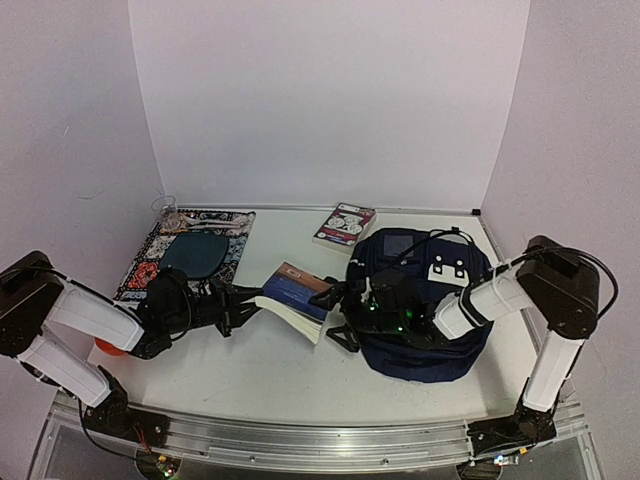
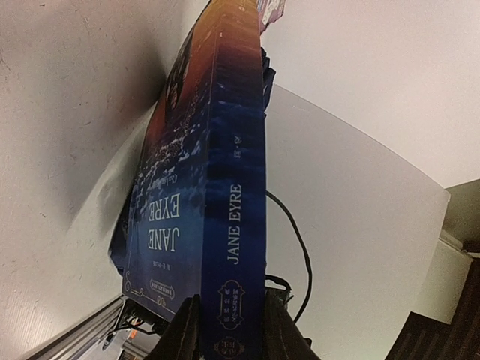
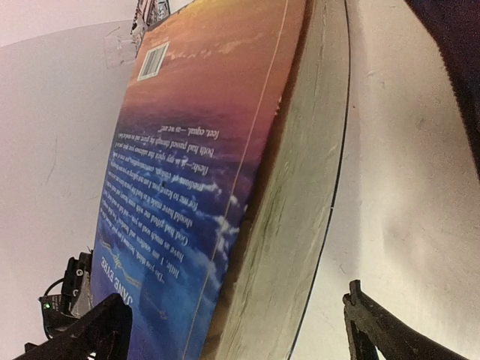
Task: Pack the student bag
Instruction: Pass from the left arm to the right
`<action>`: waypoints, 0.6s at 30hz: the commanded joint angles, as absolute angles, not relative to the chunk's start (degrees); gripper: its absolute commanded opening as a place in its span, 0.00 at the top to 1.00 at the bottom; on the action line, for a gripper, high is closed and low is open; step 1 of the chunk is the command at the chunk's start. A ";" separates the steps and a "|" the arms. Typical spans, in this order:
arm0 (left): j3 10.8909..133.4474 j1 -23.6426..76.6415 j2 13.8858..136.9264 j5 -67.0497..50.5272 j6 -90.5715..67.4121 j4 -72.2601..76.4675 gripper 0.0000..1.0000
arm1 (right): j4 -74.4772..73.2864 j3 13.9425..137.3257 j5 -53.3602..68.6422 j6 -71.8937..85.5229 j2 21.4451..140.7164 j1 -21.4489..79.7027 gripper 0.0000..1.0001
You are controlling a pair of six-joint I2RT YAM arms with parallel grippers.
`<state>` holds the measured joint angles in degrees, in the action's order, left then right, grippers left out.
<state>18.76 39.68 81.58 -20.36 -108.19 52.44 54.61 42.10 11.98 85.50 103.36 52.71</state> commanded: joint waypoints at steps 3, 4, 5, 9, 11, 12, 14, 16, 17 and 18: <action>24.55 39.46 77.00 -19.45 -109.51 63.65 1.00 | 71.25 42.85 14.33 92.32 109.41 52.99 0.02; 24.79 39.46 76.90 -19.43 -109.59 63.64 1.00 | 72.29 43.49 14.58 92.62 110.19 52.97 0.02; 25.12 39.46 76.80 -19.38 -109.67 63.70 1.00 | 73.77 43.78 14.68 93.07 111.00 52.97 0.02; 25.24 39.46 76.29 -19.34 -110.25 63.66 1.00 | 79.01 44.30 13.74 94.54 112.83 52.90 0.02; 24.92 39.47 75.91 -19.34 -110.73 63.70 1.00 | 80.31 44.69 13.48 94.28 113.23 52.84 0.06; 24.72 39.47 75.68 -19.34 -111.00 63.69 1.00 | 81.38 44.91 13.42 94.15 113.43 52.78 0.08; 24.29 39.47 75.19 -19.33 -111.39 63.72 1.00 | 83.83 45.24 13.24 94.07 113.84 52.57 0.15; 23.73 39.47 74.67 -19.24 -111.76 63.72 1.00 | 86.30 45.66 13.11 93.88 114.17 52.24 0.23; 23.34 39.47 74.44 -19.12 -111.91 63.72 1.00 | 87.46 45.79 13.04 93.75 114.22 52.13 0.28; 22.95 39.46 74.18 -18.96 -112.00 63.72 1.00 | 88.74 45.87 12.99 93.60 114.19 51.97 0.34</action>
<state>20.05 39.57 79.08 -18.72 -110.42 51.63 74.86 43.67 12.96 94.11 113.44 52.50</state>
